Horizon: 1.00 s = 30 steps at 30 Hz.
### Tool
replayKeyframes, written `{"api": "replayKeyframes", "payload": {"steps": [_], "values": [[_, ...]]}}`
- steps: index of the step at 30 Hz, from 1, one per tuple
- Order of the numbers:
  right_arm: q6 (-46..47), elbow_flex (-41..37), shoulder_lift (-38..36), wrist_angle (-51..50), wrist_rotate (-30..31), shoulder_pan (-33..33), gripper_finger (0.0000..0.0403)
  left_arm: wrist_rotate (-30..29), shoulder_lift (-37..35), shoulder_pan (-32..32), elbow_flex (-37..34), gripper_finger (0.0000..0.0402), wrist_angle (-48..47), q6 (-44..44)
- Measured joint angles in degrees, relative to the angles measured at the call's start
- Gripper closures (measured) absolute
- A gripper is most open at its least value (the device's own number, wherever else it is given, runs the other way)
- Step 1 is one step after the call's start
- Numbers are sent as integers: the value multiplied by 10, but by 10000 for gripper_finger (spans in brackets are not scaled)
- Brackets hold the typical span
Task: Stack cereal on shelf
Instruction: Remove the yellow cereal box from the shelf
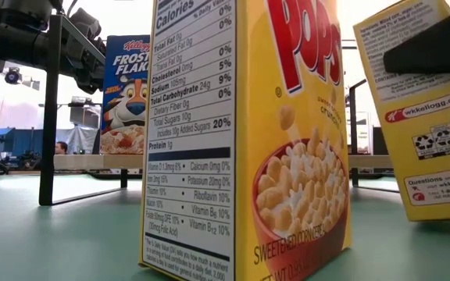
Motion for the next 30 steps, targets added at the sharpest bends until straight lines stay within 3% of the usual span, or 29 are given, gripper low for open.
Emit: {"api": "replayKeyframes", "payload": {"steps": [4,13,23,30], "values": [[0,-1,-2,0,1,1,94,0,0,0,0,168,0,0],[0,-1,-6,-3,2,14,23,0,0,0,0,168,0,0],[20,2,-14,-3,2,26,17,0,0,0,0,168,0,0],[-21,2,-71,-4,-19,42,16,0,0,0,0,168,0,0]]}}
